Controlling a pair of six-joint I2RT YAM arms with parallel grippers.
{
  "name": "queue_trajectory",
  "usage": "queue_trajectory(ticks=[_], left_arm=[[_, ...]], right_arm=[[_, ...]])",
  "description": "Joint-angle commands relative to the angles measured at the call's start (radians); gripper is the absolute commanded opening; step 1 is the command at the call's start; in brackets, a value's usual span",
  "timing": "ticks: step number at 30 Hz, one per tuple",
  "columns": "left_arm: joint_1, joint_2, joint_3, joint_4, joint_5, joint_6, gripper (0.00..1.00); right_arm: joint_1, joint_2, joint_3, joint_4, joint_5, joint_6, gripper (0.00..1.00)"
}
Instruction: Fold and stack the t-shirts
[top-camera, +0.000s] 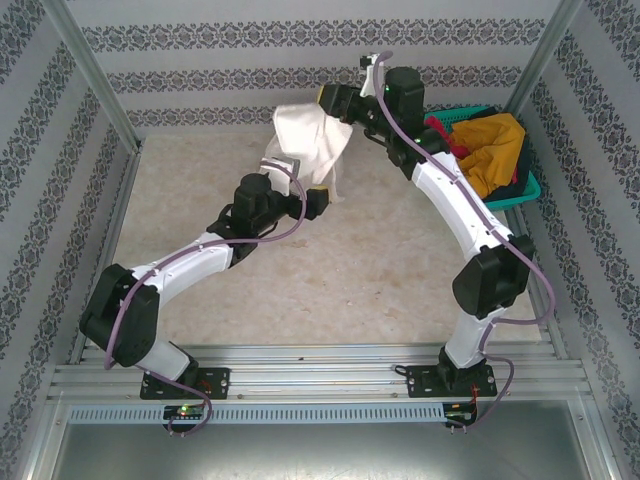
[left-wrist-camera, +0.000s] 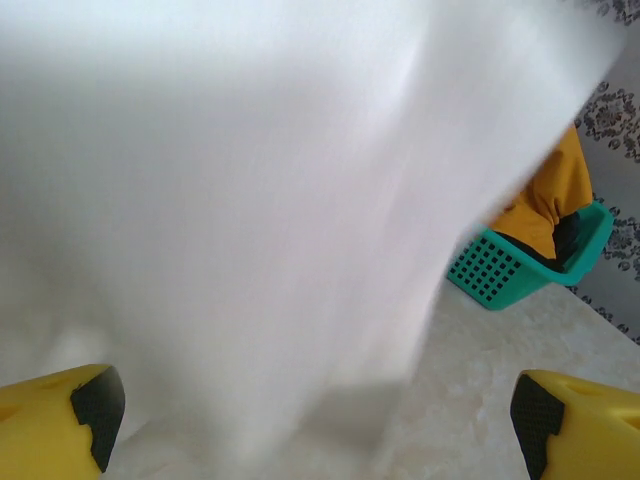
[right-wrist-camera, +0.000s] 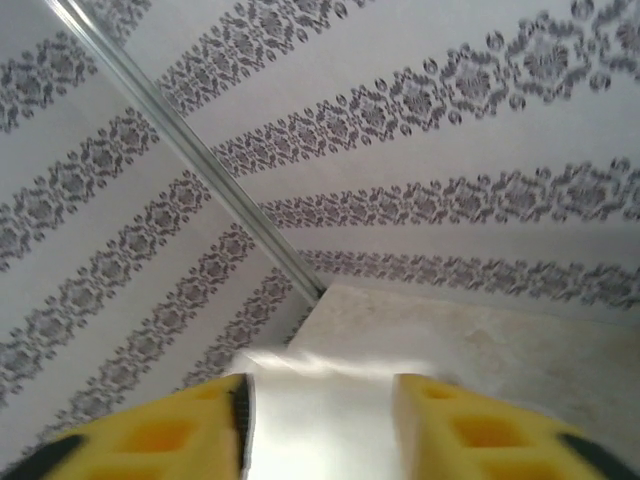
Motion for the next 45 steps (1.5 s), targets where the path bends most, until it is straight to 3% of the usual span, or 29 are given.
queue_trajectory(ticks=[1, 2, 4, 10, 16, 25, 32, 38, 45], left_arm=[[0.011, -0.021, -0.025, 0.027, -0.047, -0.061, 1.00], [0.010, -0.021, -0.035, 0.037, -0.065, -0.084, 1.00], [0.011, -0.023, -0.048, 0.042, -0.101, -0.135, 1.00], [0.011, -0.007, -0.029, -0.109, -0.240, -0.291, 1.00], [0.012, 0.062, 0.033, -0.303, -0.368, -0.452, 1.00], [0.029, 0.186, 0.088, -0.350, -0.324, -0.660, 1.00], [0.029, 0.283, 0.173, -0.400, -0.243, -0.667, 1.00], [0.029, 0.352, 0.216, -0.441, -0.230, -0.679, 0.99], [0.028, 0.410, 0.241, -0.486, -0.216, -0.707, 0.82]], right_arm=[[-0.009, -0.008, -0.023, 0.038, 0.000, 0.015, 0.72], [-0.018, -0.023, -0.052, 0.038, 0.032, 0.018, 0.80], [-0.044, -0.056, -0.116, 0.031, 0.101, 0.028, 0.86], [-0.172, -0.151, -0.349, -0.067, 0.348, 0.030, 0.87], [-0.248, -0.085, -0.445, -0.100, 0.304, -0.024, 0.86], [-0.280, 0.110, -0.405, -0.154, 0.355, 0.000, 0.89], [-0.365, 0.144, -0.396, -0.164, 0.326, -0.014, 0.89], [-0.306, 0.088, -0.445, -0.107, 0.204, -0.050, 0.91], [-0.165, 0.077, -0.503, -0.066, 0.143, -0.079, 0.93]])
